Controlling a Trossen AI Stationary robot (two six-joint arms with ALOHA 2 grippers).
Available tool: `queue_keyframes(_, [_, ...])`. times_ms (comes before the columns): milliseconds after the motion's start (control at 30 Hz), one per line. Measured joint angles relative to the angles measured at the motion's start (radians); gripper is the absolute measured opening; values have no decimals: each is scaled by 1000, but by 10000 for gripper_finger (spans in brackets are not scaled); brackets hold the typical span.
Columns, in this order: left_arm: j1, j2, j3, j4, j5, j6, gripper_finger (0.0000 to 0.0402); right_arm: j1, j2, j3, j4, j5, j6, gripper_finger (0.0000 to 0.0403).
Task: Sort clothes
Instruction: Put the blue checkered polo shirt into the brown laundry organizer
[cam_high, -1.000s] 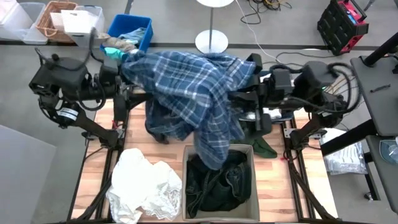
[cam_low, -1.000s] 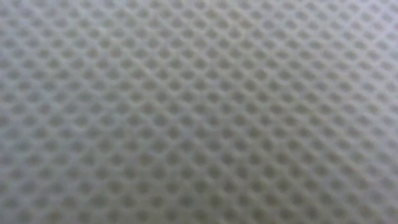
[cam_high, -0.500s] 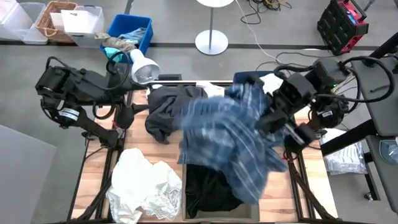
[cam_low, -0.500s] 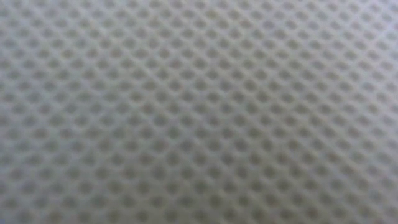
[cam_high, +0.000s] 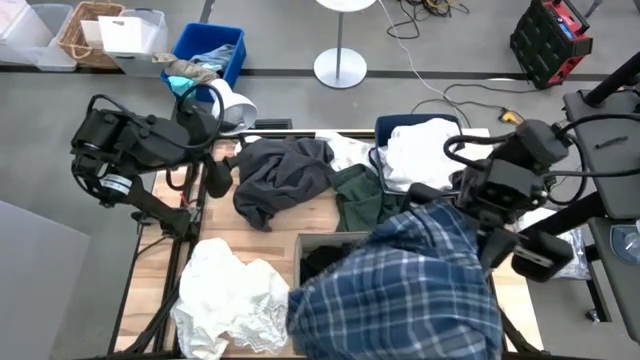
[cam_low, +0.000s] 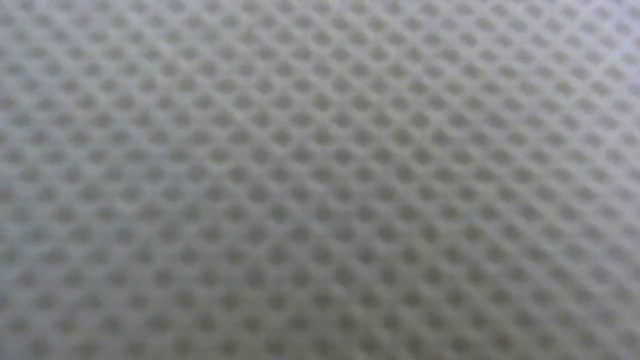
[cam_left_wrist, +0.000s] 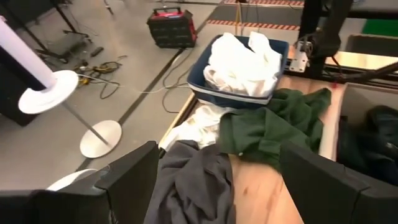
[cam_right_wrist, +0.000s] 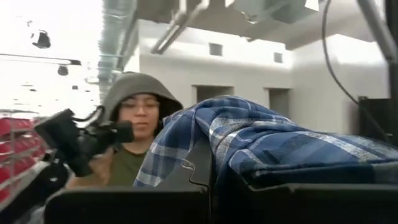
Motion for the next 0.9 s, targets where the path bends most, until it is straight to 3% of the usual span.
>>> queue_keyframes(167, [0, 9, 0, 24, -20, -2, 306, 13, 0, 0, -55, 78, -44, 9])
queue_keyframes(400, [0, 15, 2, 52, -20, -3, 306, 3, 20, 0, -200, 341, -252, 9])
queue_keyframes(600, [0, 16, 2, 51, -21, -18, 302, 16, 19, 0, -385, 686, -465, 9])
queue_keyframes(733, [0, 16, 2, 42, -21, -29, 290, 33, 19, -2, -467, 735, -514, 9])
queue_keyframes(900, [0, 16, 2, 39, -20, -33, 277, 35, 18, -12, -637, 730, -421, 9])
